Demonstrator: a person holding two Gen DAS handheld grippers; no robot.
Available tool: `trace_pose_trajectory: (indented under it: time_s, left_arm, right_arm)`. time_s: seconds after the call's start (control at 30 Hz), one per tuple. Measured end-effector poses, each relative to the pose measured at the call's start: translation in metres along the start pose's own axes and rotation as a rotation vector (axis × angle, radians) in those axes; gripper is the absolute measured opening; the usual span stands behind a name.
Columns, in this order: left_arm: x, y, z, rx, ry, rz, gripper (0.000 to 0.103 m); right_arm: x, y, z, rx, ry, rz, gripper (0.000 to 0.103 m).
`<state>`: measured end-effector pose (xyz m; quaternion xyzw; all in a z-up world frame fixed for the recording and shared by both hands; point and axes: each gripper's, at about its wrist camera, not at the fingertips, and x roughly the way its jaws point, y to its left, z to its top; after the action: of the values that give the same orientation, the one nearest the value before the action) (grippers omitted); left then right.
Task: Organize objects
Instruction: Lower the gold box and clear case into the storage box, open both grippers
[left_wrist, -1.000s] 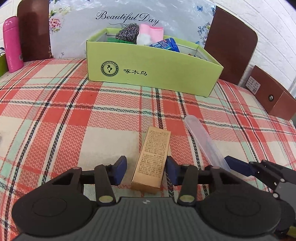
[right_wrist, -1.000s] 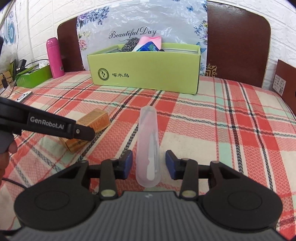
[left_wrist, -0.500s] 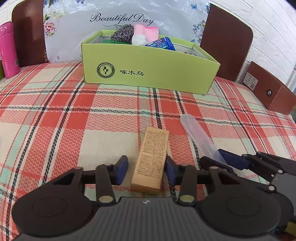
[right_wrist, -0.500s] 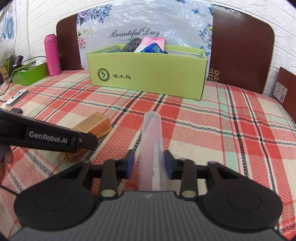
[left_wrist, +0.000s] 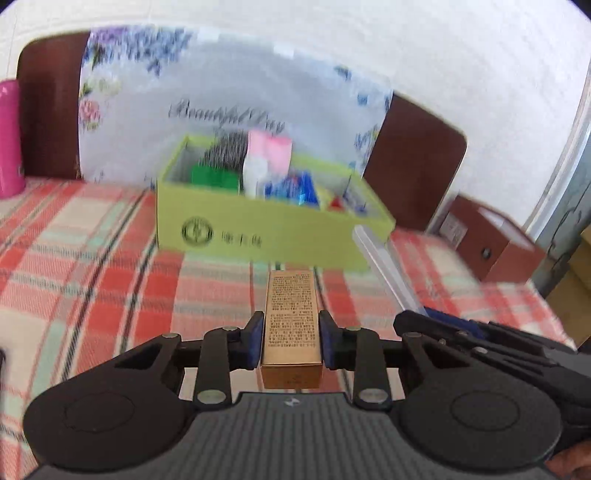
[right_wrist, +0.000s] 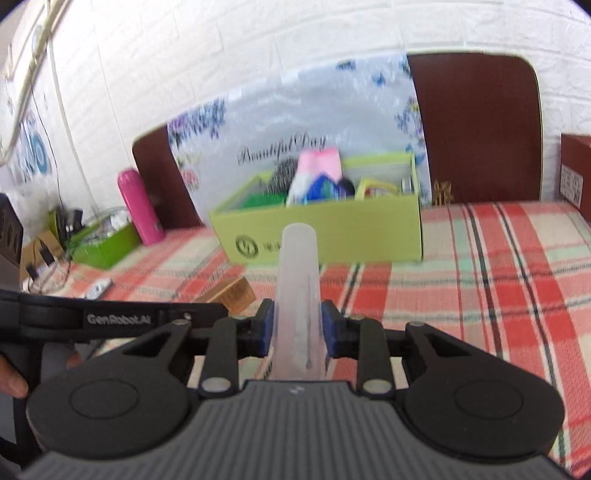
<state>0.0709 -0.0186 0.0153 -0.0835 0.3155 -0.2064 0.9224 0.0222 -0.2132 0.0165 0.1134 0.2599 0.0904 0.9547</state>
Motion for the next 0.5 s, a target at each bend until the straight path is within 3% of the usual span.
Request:
trace_pose_trajectory:
  time_s: [0.2,0.5]
  left_arm:
    - [-0.004,0.005,0.059,0.021,-0.125,0.023,0.031]
    - [0.050,0.018,0.121,-0.005,-0.170,0.040,0.032]
  right_arm:
    - [0.009,-0.002,0.046,-0.029,-0.093,-0.031,0.027]
    - [0.071,-0.023,0.111,-0.018,-0.169,-0.118,0.027]
